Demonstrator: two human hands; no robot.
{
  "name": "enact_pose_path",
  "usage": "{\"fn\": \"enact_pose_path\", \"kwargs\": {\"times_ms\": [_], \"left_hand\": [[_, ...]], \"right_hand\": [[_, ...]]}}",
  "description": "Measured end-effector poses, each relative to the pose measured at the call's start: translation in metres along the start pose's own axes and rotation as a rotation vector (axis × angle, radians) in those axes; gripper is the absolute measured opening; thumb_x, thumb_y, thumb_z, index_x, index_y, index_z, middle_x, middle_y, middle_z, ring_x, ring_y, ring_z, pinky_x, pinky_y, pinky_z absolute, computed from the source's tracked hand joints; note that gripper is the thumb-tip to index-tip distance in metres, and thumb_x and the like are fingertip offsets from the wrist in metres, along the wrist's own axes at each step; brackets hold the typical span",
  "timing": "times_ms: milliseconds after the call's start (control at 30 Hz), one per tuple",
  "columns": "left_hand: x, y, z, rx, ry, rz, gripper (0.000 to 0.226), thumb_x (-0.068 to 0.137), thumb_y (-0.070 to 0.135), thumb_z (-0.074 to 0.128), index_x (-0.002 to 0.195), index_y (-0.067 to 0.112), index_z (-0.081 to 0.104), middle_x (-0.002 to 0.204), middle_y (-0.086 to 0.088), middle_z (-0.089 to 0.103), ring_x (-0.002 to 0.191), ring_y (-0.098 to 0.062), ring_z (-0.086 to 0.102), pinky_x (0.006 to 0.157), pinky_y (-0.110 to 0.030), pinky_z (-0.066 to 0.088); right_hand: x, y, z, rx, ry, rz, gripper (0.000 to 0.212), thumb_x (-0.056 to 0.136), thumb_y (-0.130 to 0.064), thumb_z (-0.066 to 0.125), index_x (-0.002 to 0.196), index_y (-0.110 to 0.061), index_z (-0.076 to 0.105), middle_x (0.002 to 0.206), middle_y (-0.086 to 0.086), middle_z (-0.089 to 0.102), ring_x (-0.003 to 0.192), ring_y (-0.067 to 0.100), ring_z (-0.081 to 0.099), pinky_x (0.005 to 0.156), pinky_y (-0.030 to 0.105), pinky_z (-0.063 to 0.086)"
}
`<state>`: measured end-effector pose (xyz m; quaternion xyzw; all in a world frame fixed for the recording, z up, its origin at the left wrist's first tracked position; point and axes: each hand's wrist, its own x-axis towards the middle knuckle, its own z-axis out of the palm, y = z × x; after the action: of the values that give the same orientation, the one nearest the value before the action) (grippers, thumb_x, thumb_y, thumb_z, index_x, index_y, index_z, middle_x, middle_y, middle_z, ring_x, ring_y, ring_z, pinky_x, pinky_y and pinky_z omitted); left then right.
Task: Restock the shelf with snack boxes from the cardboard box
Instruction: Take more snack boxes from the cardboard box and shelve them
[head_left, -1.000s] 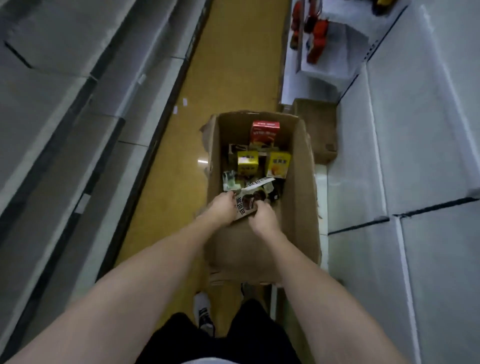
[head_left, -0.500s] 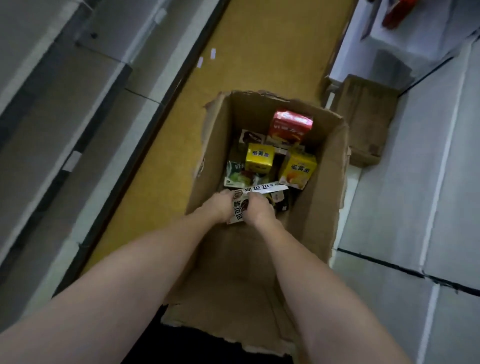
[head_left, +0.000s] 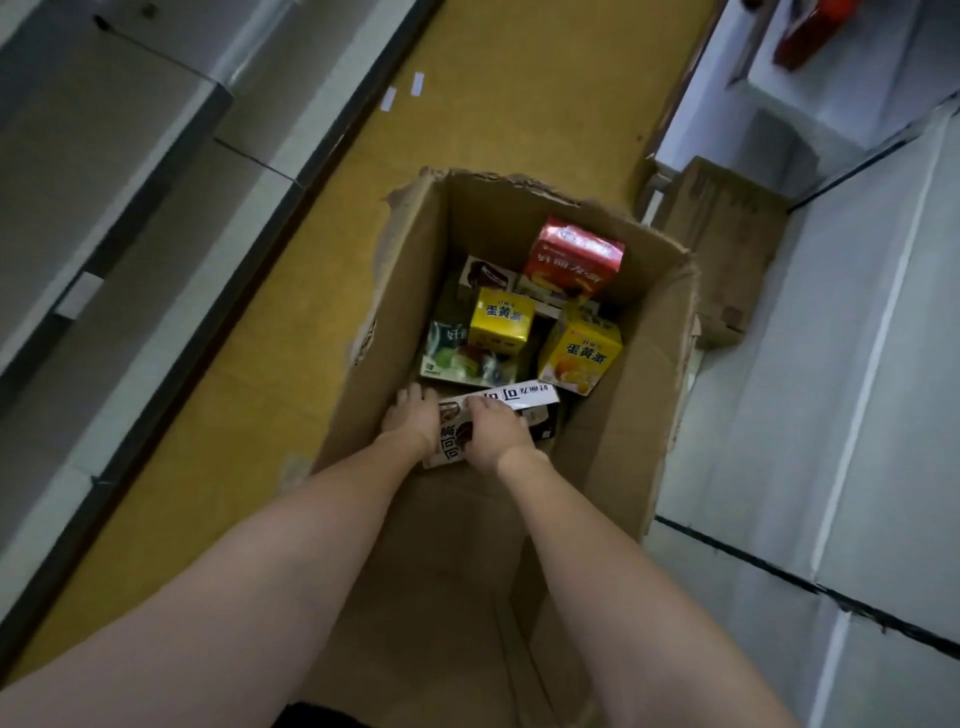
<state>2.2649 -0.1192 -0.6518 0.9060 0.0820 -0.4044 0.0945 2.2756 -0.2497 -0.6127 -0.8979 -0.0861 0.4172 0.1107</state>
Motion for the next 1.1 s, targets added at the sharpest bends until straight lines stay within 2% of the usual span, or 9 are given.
{"fn": "enact_pose_path", "kwargs": {"times_ms": [133, 267, 400, 567, 667, 800, 900, 967, 1100], "left_hand": [[-0.004, 0.001, -0.003, -0.123, 0.001, 0.028, 0.047, 0.085, 0.016, 0.067, 0.125, 0.015, 0.042, 0.124, -0.011, 0.056, 0.113, -0.032, 0.057, 0.093, -0.044, 0.051], [-0.019, 0.003, -0.017, -0.287, 0.111, 0.161, 0.049, 0.083, 0.014, 0.067, 0.127, 0.011, 0.044, 0.124, -0.014, 0.055, 0.112, -0.034, 0.056, 0.094, -0.046, 0.05], [-0.045, 0.0, -0.042, -0.269, 0.231, 0.265, 0.046, 0.088, 0.013, 0.059, 0.131, 0.007, 0.047, 0.131, -0.017, 0.051, 0.115, -0.038, 0.052, 0.099, -0.045, 0.044], [-0.09, -0.007, -0.095, -0.313, 0.352, 0.287, 0.033, 0.095, 0.027, 0.057, 0.129, 0.026, 0.058, 0.119, -0.008, 0.054, 0.113, -0.027, 0.051, 0.098, -0.043, 0.045], [-0.119, -0.014, -0.133, -0.348, 0.393, 0.3, 0.026, 0.095, 0.032, 0.058, 0.119, 0.025, 0.066, 0.111, -0.006, 0.053, 0.106, -0.025, 0.054, 0.09, -0.037, 0.044], [-0.164, -0.029, -0.179, -0.424, 0.44, 0.382, 0.024, 0.096, 0.033, 0.059, 0.109, 0.017, 0.072, 0.099, -0.003, 0.054, 0.095, -0.018, 0.054, 0.078, -0.029, 0.039], [-0.203, -0.045, -0.208, -0.47, 0.483, 0.421, 0.027, 0.096, 0.035, 0.06, 0.101, 0.012, 0.074, 0.09, 0.0, 0.058, 0.084, -0.014, 0.056, 0.072, -0.03, 0.045], [-0.226, -0.061, -0.225, -0.495, 0.501, 0.409, 0.03, 0.095, 0.039, 0.06, 0.098, 0.014, 0.075, 0.088, 0.002, 0.061, 0.081, -0.015, 0.06, 0.073, -0.034, 0.052], [-0.265, -0.106, -0.25, -0.556, 0.553, 0.424, 0.03, 0.095, 0.042, 0.059, 0.096, 0.016, 0.073, 0.093, -0.002, 0.068, 0.087, -0.02, 0.065, 0.077, -0.037, 0.054]], "right_hand": [[-0.004, 0.0, -0.003, -0.002, -0.007, -0.005, 0.059, 0.086, -0.017, 0.065, 0.14, -0.016, 0.044, 0.142, 0.007, 0.048, 0.135, 0.028, 0.041, 0.109, 0.046, 0.037], [-0.012, -0.007, -0.015, -0.005, 0.061, 0.019, 0.056, 0.085, -0.018, 0.065, 0.138, -0.018, 0.048, 0.14, 0.008, 0.048, 0.132, 0.031, 0.044, 0.109, 0.047, 0.038], [-0.03, -0.021, -0.04, -0.013, 0.071, 0.031, 0.064, 0.084, -0.015, 0.066, 0.143, -0.014, 0.042, 0.143, 0.01, 0.046, 0.132, 0.031, 0.045, 0.109, 0.045, 0.04], [-0.066, -0.048, -0.065, 0.004, 0.161, -0.031, 0.091, 0.076, -0.019, 0.08, 0.151, -0.016, 0.028, 0.152, 0.007, 0.038, 0.14, 0.028, 0.038, 0.113, 0.047, 0.034], [-0.094, -0.066, -0.081, -0.055, 0.216, -0.085, 0.117, 0.068, -0.023, 0.087, 0.157, -0.017, 0.011, 0.161, 0.006, 0.021, 0.148, 0.027, 0.023, 0.118, 0.05, 0.023], [-0.134, -0.094, -0.105, -0.076, 0.312, -0.149, 0.132, 0.064, -0.039, 0.09, 0.158, -0.018, -0.001, 0.164, 0.005, 0.012, 0.15, 0.027, 0.015, 0.121, 0.05, 0.015], [-0.167, -0.115, -0.121, -0.101, 0.332, -0.186, 0.143, 0.055, -0.047, 0.092, 0.157, -0.022, -0.004, 0.164, 0.003, 0.008, 0.15, 0.028, 0.011, 0.122, 0.051, 0.014], [-0.186, -0.135, -0.128, -0.111, 0.386, -0.215, 0.145, 0.049, -0.053, 0.092, 0.156, -0.022, -0.001, 0.161, 0.003, 0.014, 0.147, 0.028, 0.017, 0.12, 0.051, 0.018], [-0.217, -0.187, -0.139, -0.203, 0.525, -0.307, 0.132, 0.051, -0.058, 0.086, 0.152, -0.015, 0.012, 0.144, 0.005, 0.032, 0.135, 0.028, 0.032, 0.111, 0.047, 0.03]]}}
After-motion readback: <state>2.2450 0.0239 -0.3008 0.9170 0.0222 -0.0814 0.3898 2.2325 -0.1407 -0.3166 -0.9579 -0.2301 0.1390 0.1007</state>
